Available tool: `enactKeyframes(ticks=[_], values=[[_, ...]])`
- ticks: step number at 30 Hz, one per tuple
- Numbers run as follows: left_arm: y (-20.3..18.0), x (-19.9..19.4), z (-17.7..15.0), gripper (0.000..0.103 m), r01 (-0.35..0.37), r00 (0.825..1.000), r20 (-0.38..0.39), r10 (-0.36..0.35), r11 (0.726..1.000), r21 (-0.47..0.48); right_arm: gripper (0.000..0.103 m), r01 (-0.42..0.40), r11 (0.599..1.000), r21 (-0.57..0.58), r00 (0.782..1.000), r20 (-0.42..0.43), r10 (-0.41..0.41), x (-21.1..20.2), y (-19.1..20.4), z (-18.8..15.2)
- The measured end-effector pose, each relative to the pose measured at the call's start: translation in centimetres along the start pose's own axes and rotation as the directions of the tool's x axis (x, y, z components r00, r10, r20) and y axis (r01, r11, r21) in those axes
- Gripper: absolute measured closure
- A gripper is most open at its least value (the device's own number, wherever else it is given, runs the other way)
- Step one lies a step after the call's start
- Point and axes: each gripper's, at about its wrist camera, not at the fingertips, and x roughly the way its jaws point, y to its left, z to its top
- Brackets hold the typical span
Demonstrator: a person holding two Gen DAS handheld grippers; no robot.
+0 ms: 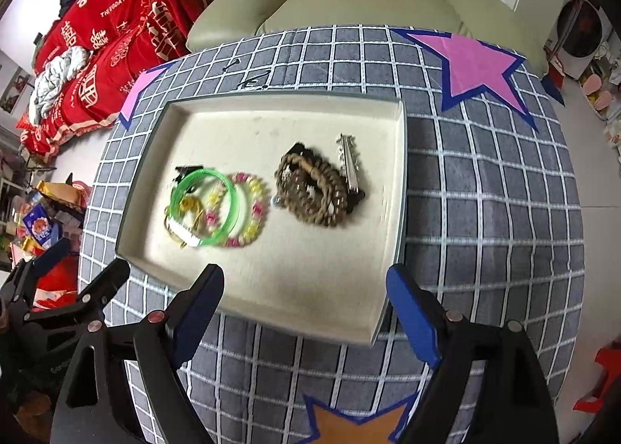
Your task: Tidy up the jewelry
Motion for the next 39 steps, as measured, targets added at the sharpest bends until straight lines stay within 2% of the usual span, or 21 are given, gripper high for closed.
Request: enactKeyframes(ticks=[5, 11, 16, 20, 22, 32, 35, 39], values=[[0.4, -3.2, -3.2, 0.000, 0.041, 0.999, 0.014, -0.041, 0.999, 0.005, 0.015, -0.006, 0.999, 0.036, 1.000, 0.021, 0.006, -1.5, 0.3, -3.6], [0.4, -8.3, -7.1, 0.000, 0.057, 0.997, 0.049, -0.057, 0.998, 0.003, 0.015, 0.015, 0.997, 0.071, 0.996, 0.084, -0.021, -4.4, 0.9, -8.3], [1.4, -11.5, -9.6, 0.000, 0.051, 0.992, 0.117, -0.049, 0.999, -0.010, 0.015, 0.033, 0.997, 0.069, 0.987, 0.153, -0.043, -6.9, 2.1, -11.5], [2.1, -13.6, -11.9, 0.000, 0.033, 0.981, 0.194, -0.027, 0.999, -0.030, 0.015, 0.078, 0.996, 0.052, 0.964, 0.250, -0.088, -9.1, 3.4, -14.3], [2.4, -14.0, -12.8, 0.000, 0.031, 0.978, 0.208, -0.022, 0.999, -0.038, 0.015, 0.090, 0.995, 0.047, 0.952, 0.289, -0.100, -9.9, 3.8, -15.6], [2.8, -15.7, -17.1, 0.000, 0.050, 0.978, 0.206, -0.042, 0.998, -0.031, 0.015, 0.124, 0.990, 0.068, 0.917, 0.374, -0.140, -12.1, 4.8, -20.7], [2.9, -15.9, -17.8, 0.000, 0.060, 0.981, 0.189, -0.053, 0.998, -0.029, 0.015, 0.149, 0.986, 0.076, 0.901, 0.401, -0.167, -12.8, 4.9, -22.0], [2.8, -16.4, -18.9, 0.000, 0.072, 0.982, 0.175, -0.066, 0.997, -0.030, 0.015, 0.188, 0.979, 0.080, 0.891, 0.405, -0.204, -13.3, 5.3, -23.3]])
